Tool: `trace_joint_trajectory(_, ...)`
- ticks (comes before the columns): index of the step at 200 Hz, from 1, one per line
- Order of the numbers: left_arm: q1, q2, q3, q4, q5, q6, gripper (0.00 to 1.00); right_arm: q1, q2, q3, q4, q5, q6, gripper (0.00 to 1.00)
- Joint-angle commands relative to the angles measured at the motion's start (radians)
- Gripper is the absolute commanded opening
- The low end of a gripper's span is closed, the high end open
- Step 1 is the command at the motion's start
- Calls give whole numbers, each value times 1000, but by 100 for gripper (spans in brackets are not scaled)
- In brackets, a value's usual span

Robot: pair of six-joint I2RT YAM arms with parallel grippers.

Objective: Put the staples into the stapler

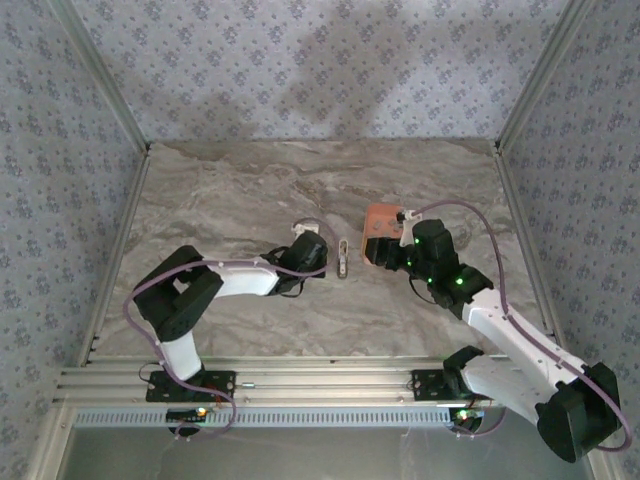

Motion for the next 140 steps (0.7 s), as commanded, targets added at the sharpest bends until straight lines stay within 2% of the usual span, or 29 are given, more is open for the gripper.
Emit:
trace_joint_trajectory(1,-11,5,37,-16,-8,-6,28,-6,-19,-10,-22,10,12,58)
trace_joint_trajectory(85,-11,-79,32,-57,-48,5,52,-27,-35,-3,-105,17,24,59)
trace_joint_trajectory(140,-11,-221,-9,-111,-115,21,66,-42,-11,11,-119,-16,22,59)
